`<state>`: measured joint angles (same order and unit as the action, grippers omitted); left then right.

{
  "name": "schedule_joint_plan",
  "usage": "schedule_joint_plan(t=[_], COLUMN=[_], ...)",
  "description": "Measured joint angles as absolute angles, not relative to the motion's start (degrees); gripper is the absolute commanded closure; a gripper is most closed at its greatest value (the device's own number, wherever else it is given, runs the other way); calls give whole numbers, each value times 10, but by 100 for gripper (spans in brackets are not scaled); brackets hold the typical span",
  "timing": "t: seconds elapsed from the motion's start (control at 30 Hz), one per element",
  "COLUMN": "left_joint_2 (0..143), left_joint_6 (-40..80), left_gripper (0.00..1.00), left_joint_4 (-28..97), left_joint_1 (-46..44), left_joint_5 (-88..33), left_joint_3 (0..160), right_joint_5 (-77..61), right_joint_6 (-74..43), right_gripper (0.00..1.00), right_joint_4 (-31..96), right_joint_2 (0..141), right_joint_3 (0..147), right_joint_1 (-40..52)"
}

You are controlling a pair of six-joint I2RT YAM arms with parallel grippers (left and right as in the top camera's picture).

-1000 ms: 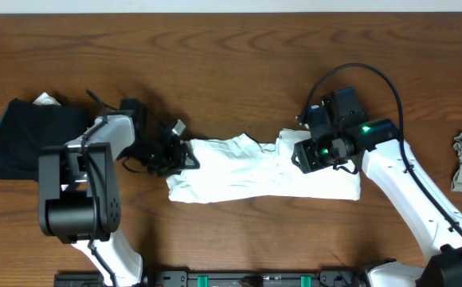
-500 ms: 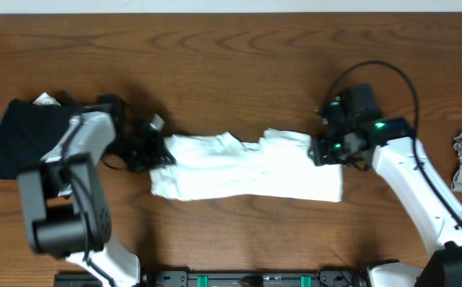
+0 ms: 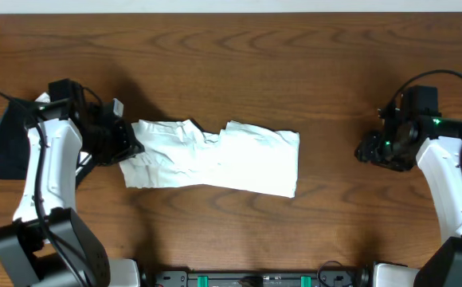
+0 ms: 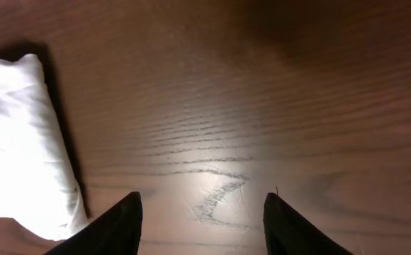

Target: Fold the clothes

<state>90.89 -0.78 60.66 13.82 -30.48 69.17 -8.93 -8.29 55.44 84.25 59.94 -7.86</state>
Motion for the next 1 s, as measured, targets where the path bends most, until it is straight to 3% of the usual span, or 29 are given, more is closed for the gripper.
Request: schedule_joint_plan(t=[0.3,1.0], left_joint_2=[886,888], left_joint_6=[31,229], left_gripper=[95,94], left_joint_4=[647,525], left_joint_1=[25,-236], left_joint_5=[-300,-257], left_joint_3=[771,786], right_joint_5=[-90,-90], right_joint_6=[-83,-83], right_gripper=[47,47], right_joint_4=[568,599], right_joint_2=[842,842], right_joint_3=[599,599], right_joint_1=[-79,-79])
